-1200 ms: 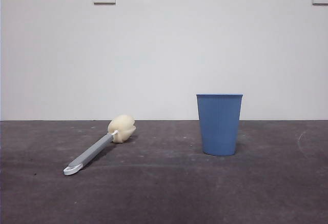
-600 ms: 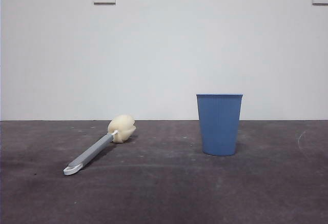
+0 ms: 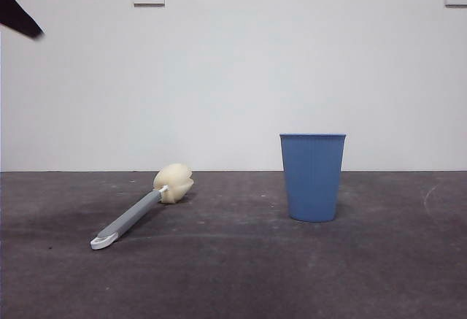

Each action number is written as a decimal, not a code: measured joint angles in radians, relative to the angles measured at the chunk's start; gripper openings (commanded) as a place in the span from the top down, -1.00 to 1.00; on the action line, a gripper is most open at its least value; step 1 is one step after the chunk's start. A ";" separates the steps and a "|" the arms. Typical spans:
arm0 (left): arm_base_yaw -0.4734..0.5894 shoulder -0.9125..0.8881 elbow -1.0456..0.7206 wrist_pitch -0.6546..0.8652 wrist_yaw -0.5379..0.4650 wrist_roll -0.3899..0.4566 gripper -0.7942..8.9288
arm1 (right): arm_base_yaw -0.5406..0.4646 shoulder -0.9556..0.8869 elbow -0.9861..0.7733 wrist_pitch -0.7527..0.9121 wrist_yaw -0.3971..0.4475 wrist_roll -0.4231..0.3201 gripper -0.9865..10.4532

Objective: Pick up the cup brush,pick up the cup,insert the brush into the cup,clean the cup,put the cup brush back,put the cup back to the fixed position on the table

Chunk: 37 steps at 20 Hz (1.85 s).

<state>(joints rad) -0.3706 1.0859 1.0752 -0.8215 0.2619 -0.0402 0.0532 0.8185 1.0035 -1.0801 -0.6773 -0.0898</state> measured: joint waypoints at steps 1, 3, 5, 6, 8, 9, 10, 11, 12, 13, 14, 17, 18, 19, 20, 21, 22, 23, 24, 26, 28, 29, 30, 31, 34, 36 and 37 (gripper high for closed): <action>-0.038 0.046 0.000 0.023 -0.063 -0.019 -0.21 | 0.000 0.003 0.000 0.000 0.000 0.000 -0.33; -0.090 0.127 0.000 0.067 -0.164 -0.051 -0.21 | 0.000 0.010 0.000 0.000 0.000 0.001 -0.33; -0.124 0.214 0.000 0.106 -0.238 -0.086 -0.21 | 0.000 0.011 0.000 0.000 0.000 0.005 -0.33; -0.135 0.257 0.000 0.120 -0.258 -0.098 -0.21 | 0.000 0.011 0.000 0.000 0.000 0.007 -0.33; -0.151 0.344 0.000 0.152 -0.284 -0.120 -0.21 | 0.000 0.012 0.000 0.000 0.000 0.008 -0.33; -0.156 0.380 0.000 0.164 -0.289 -0.130 -0.21 | 0.000 0.011 0.000 0.002 0.000 0.008 -0.33; -0.157 0.422 0.000 0.175 -0.296 -0.144 -0.21 | 0.000 0.012 0.000 0.004 0.000 0.008 -0.33; -0.157 0.454 0.000 0.180 -0.302 -0.154 -0.21 | 0.000 0.011 0.000 0.004 0.000 0.008 -0.33; -0.157 0.490 0.000 0.181 -0.308 -0.164 -0.20 | 0.000 0.012 0.000 0.004 0.000 0.008 -0.33; -0.157 0.518 0.000 0.182 -0.309 -0.172 -0.20 | 0.000 0.011 0.000 0.004 0.000 0.008 -0.33; -0.157 0.541 0.000 0.186 -0.312 -0.182 -0.20 | 0.000 0.012 0.000 0.004 0.000 0.008 -0.33; -0.158 0.568 0.000 0.222 -0.332 -0.202 -0.20 | 0.000 0.012 0.000 0.004 0.000 0.008 -0.33; -0.158 0.573 0.000 0.225 -0.337 -0.209 -0.20 | 0.000 0.012 0.000 0.004 0.000 0.008 -0.33; -0.158 0.583 0.000 0.225 -0.339 -0.215 -0.20 | 0.000 0.012 0.000 0.004 0.000 0.008 -0.33; -0.159 0.599 0.000 0.225 -0.345 -0.217 -0.20 | 0.000 0.012 0.000 0.004 0.000 0.008 -0.33; -0.159 0.613 0.000 0.225 -0.348 -0.220 -0.20 | 0.000 0.012 0.000 0.004 0.000 0.008 -0.33; -0.161 0.624 0.000 0.225 -0.356 -0.229 -0.20 | 0.000 0.012 0.000 0.004 0.000 0.008 -0.33; -0.164 0.628 0.000 0.225 -0.360 -0.235 -0.20 | 0.000 0.012 0.000 0.004 0.000 0.008 -0.33; -0.168 0.628 0.000 0.232 -0.364 -0.239 -0.20 | 0.000 0.012 0.000 0.004 0.000 0.008 -0.33; -0.170 0.628 0.000 0.240 -0.364 -0.243 -0.19 | 0.000 0.012 0.000 0.004 0.000 0.008 -0.33; -0.172 0.631 0.000 0.239 -0.365 -0.256 -0.19 | 0.000 0.012 0.000 0.004 0.000 0.008 -0.33; -0.174 0.639 0.000 0.239 -0.365 -0.262 -0.19 | 0.000 0.012 0.000 0.004 0.000 0.008 -0.33; -0.179 0.647 0.000 0.236 -0.365 -0.268 -0.19 | 0.000 0.012 0.000 0.004 0.000 0.008 -0.33; -0.184 0.652 0.000 0.235 -0.365 -0.274 -0.19 | 0.000 0.013 0.000 0.004 0.000 0.008 -0.32; -0.193 0.653 0.000 0.233 -0.383 -0.284 -0.10 | 0.000 0.013 0.000 0.004 0.000 0.008 -0.32; -0.193 0.653 0.000 0.232 -0.384 -0.286 0.01 | 0.000 0.013 0.000 0.004 0.000 0.008 -0.32; -0.193 0.653 0.000 0.232 -0.383 -0.287 0.01 | 0.000 0.013 0.000 0.004 0.000 0.008 -0.32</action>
<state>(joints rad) -0.5640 1.7390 1.0752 -0.5900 -0.1215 -0.3271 0.0532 0.8310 1.0035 -1.0760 -0.6773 -0.0818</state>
